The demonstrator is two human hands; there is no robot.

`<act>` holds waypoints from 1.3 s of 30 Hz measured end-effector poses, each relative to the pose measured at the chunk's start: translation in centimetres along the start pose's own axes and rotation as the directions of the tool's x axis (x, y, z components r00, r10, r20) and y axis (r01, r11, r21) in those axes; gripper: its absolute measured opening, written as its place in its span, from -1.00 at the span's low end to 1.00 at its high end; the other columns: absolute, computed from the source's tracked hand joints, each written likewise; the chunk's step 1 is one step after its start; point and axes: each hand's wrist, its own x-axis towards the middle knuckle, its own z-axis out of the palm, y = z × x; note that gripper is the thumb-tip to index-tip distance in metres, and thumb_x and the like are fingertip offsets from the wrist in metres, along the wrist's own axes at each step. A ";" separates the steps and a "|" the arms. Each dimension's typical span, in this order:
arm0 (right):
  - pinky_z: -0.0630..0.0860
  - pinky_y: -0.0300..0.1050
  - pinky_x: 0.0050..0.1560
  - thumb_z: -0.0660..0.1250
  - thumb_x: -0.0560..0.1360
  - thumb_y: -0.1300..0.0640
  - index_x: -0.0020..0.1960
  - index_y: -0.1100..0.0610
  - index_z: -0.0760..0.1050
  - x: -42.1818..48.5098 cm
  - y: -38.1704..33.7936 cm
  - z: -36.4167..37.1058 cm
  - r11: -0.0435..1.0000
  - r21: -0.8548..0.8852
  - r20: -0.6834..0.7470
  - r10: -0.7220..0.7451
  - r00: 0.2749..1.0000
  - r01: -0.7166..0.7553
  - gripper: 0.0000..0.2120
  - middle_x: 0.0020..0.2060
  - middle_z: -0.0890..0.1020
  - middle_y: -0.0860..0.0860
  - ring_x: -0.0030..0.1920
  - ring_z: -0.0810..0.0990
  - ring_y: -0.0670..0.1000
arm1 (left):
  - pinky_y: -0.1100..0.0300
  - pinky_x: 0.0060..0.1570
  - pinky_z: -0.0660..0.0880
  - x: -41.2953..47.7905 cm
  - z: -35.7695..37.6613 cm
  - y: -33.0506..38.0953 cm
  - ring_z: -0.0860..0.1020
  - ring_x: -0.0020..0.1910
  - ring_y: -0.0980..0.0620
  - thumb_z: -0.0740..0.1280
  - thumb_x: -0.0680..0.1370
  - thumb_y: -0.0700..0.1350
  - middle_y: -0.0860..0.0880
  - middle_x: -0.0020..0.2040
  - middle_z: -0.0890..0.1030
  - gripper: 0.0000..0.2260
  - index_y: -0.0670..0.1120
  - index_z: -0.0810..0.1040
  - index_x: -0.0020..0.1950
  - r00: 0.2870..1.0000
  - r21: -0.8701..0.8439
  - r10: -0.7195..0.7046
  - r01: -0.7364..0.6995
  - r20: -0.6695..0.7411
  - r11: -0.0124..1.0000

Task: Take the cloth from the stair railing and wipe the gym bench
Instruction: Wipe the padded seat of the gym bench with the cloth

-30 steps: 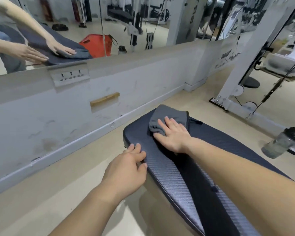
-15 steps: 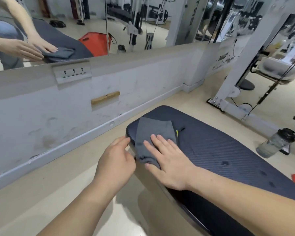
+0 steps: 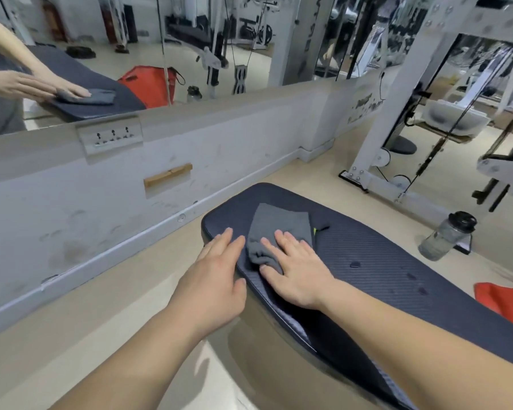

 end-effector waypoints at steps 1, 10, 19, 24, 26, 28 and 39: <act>-0.25 -0.01 0.63 -0.01 0.66 -0.25 0.68 -0.17 -0.08 -1.9 -0.1 0.0 0.999 0.010 0.019 -0.046 0.999 0.046 -0.37 0.69 -0.13 -0.03 0.67 -0.23 -0.04 | 0.12 0.58 0.11 -0.2 0.2 0.3 -0.04 0.65 0.07 0.29 0.57 -0.01 0.09 0.68 -0.01 -0.33 0.09 0.10 0.65 0.999 0.016 0.043 -0.044 0.027 0.999; 0.23 -0.36 0.38 0.34 0.61 -0.04 0.44 -0.04 0.54 -11.5 4.5 -6.3 0.819 0.550 0.180 0.072 0.981 -0.161 -0.60 0.47 0.46 -0.21 0.46 0.34 -0.27 | 0.14 0.59 -0.13 -0.3 4.5 4.4 -0.14 0.66 0.01 0.22 0.58 0.27 0.02 0.69 -0.11 -0.29 0.26 -0.07 0.64 0.902 0.280 0.178 -0.302 0.394 0.912; 0.57 0.01 0.18 0.23 0.59 -0.09 0.12 -0.06 0.66 -12.8 11.0 -4.9 0.893 0.329 -0.134 0.365 0.921 -0.307 -0.73 0.05 0.73 -0.15 0.16 0.63 0.00 | -0.07 0.61 -0.05 0.4 6.0 8.6 -0.03 0.64 -0.24 -0.02 0.59 0.37 -0.25 0.67 -0.07 -0.33 0.27 -0.23 0.62 0.909 0.598 -0.022 -0.255 0.416 0.760; 0.51 -0.06 0.28 0.21 0.62 -0.01 0.29 -0.06 0.61 -11.5 13.0 -5.7 0.838 0.482 -0.217 0.398 0.891 -0.257 -0.68 0.19 0.68 -0.16 0.22 0.61 -0.08 | -0.07 0.60 0.04 5.0 7.4 9.9 -0.01 0.63 -0.27 -0.03 0.58 0.39 -0.27 0.66 -0.04 -0.33 0.26 -0.17 0.63 0.933 0.580 -0.112 -0.115 0.341 0.806; 0.46 -0.06 0.37 0.21 0.62 0.03 0.36 -0.04 0.57 -11.8 13.9 -5.1 0.832 0.498 -0.219 0.392 0.894 -0.243 -0.65 0.30 0.64 -0.15 0.35 0.55 -0.07 | -0.10 0.56 0.10 8.0 8.1 10.6 -0.02 0.63 -0.28 -0.04 0.57 0.40 -0.27 0.66 -0.04 -0.33 0.25 -0.15 0.64 0.929 0.565 -0.154 -0.068 0.337 0.822; 0.40 -0.10 0.41 0.21 0.63 0.08 0.42 -0.03 0.53 -11.9 14.6 -5.2 0.825 0.519 -0.234 0.389 0.891 -0.224 -0.62 0.38 0.59 -0.12 0.43 0.49 -0.06 | -0.14 0.51 0.15 10.9 8.9 11.9 -0.01 0.62 -0.28 -0.05 0.58 0.39 -0.26 0.66 -0.03 -0.34 0.24 -0.12 0.64 0.924 0.557 -0.186 -0.034 0.333 0.830; 0.27 -0.25 0.42 0.21 0.58 0.26 0.51 0.10 0.44 -13.1 12.6 -4.6 0.901 0.423 -0.082 0.141 0.987 -0.093 -0.50 0.47 0.51 0.05 0.49 0.42 0.04 | -0.10 0.61 -0.05 2.1 12.4 16.5 -0.11 0.64 -0.27 0.03 0.59 0.27 -0.30 0.66 -0.12 -0.36 0.19 -0.08 0.64 0.871 0.435 0.126 -0.356 0.474 0.827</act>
